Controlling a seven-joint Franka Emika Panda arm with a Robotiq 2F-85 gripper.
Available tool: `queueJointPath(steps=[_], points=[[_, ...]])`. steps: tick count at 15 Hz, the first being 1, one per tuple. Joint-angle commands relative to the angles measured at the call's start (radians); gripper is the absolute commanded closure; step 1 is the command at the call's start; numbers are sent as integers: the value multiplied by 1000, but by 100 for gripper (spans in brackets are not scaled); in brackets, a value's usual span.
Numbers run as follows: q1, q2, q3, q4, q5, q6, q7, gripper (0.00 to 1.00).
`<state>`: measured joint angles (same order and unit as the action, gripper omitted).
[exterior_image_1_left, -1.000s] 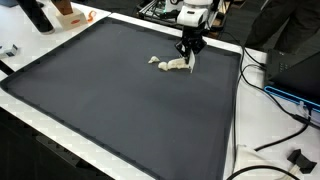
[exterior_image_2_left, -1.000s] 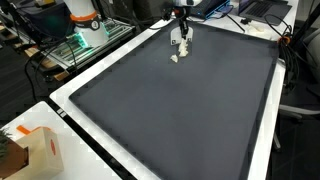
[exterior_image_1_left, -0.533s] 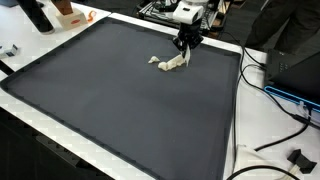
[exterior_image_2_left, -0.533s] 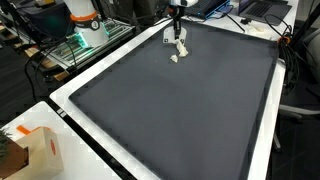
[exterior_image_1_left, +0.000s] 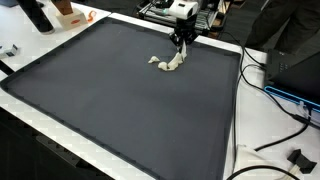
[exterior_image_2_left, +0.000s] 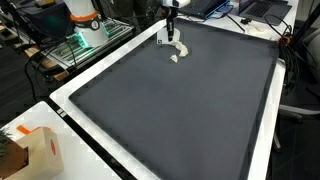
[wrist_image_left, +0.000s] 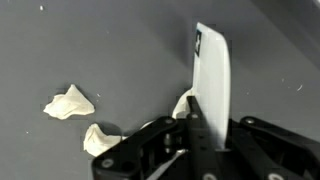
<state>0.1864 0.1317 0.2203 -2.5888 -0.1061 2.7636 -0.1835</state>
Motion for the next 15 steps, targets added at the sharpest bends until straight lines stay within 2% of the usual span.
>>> queueJointPath(steps=[1,6,12,15], points=[[-20,117,0,-16,-3,114,-108,99],[-34,168,35,53,22,83,-265,99],[-39,243,62,175,22,-2,-361,99],[-50,296,86,240,41,-1,-413,99]])
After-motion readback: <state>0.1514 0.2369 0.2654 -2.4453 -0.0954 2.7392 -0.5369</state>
